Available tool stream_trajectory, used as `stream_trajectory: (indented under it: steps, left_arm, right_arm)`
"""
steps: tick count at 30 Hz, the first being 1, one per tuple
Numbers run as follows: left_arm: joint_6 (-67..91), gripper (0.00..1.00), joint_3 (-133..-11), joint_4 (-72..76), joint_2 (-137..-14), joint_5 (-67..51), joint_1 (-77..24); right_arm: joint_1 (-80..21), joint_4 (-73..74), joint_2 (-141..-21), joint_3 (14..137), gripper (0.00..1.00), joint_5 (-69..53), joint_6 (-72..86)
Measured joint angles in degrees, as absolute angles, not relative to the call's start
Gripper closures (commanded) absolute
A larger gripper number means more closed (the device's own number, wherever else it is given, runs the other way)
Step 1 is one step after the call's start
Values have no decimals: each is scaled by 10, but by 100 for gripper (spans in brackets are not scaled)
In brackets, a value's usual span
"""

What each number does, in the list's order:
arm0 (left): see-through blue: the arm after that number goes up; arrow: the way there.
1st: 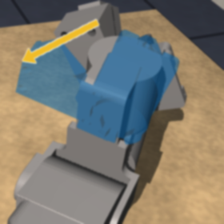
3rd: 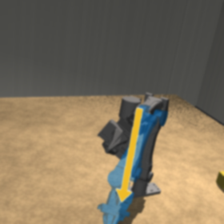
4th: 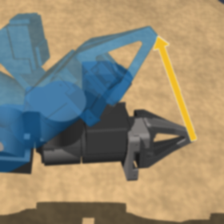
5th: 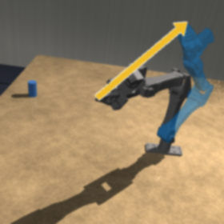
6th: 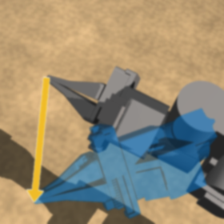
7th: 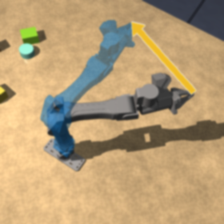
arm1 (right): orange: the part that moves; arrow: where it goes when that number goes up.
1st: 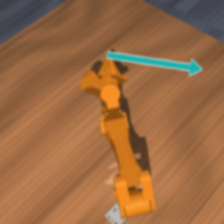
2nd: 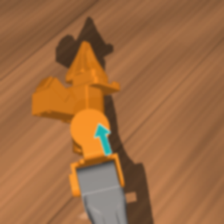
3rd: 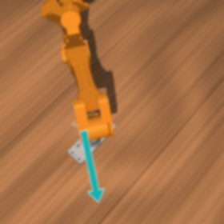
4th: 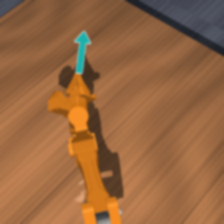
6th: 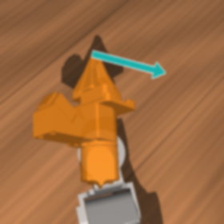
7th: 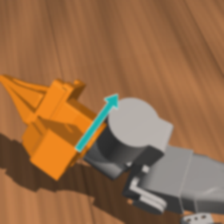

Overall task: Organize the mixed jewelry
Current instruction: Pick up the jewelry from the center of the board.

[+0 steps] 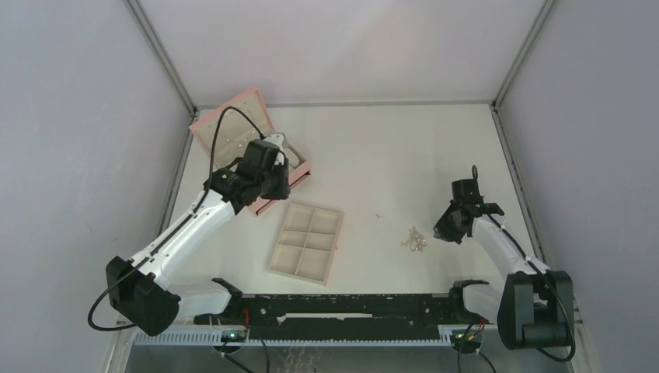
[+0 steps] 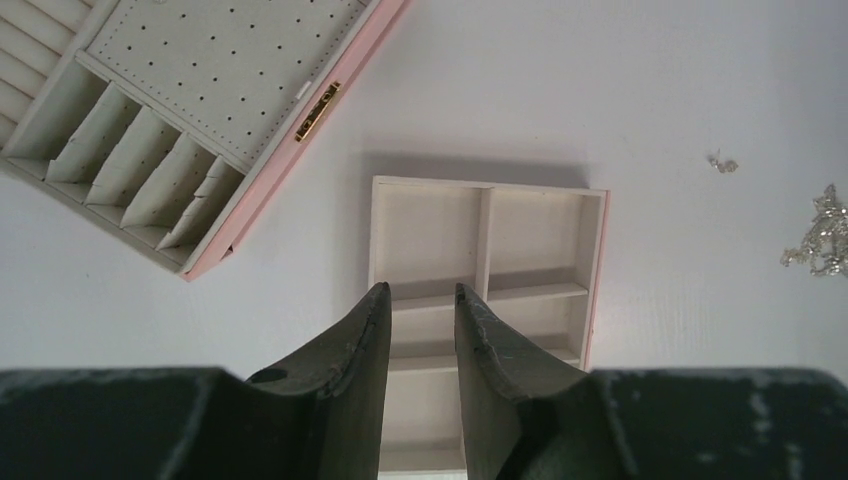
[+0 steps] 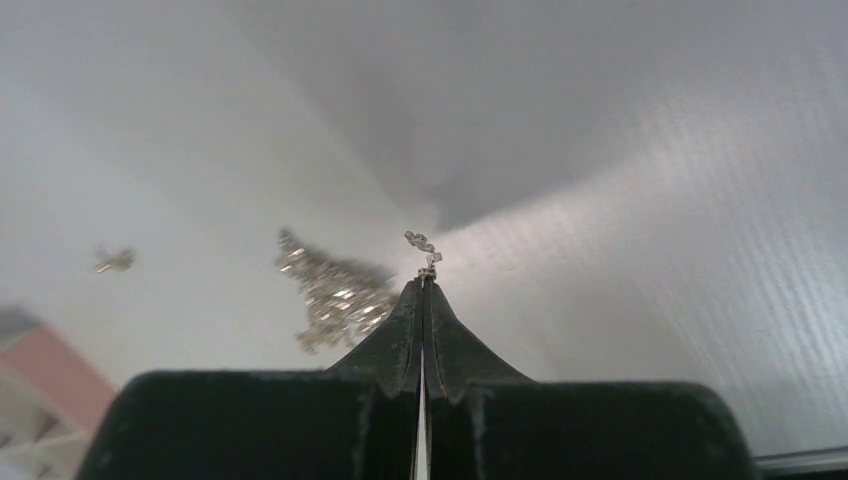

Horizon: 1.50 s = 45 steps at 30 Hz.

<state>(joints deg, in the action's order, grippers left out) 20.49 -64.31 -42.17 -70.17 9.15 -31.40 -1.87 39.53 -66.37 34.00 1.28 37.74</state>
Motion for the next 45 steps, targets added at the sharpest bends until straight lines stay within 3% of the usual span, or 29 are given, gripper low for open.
stream_trajectory:
  steps: [10,15,28,35,40,45]
  left_arm:
    - [207,62,-682,-429,-698,3,-229]
    - [210,60,-699,-430,-689,-65,-171]
    - [244,59,-694,-404,-674,-177,-124]
    - [349,59,-564,-248,-668,-336,-13]
    - [446,57,-519,-126,-660,-433,-16]
    - [509,46,-514,-31,-642,-491,-44]
  right_arm:
    - [-29,300,-550,347,100,-191,368]
    - [-93,249,-588,394,100,-251,387]
    - [-210,-51,-680,435,100,-397,492]
    - [-227,-173,-711,445,100,-449,547]
    - [-249,-301,-749,445,100,-477,618]
    - [-273,-427,-790,446,100,-495,690]
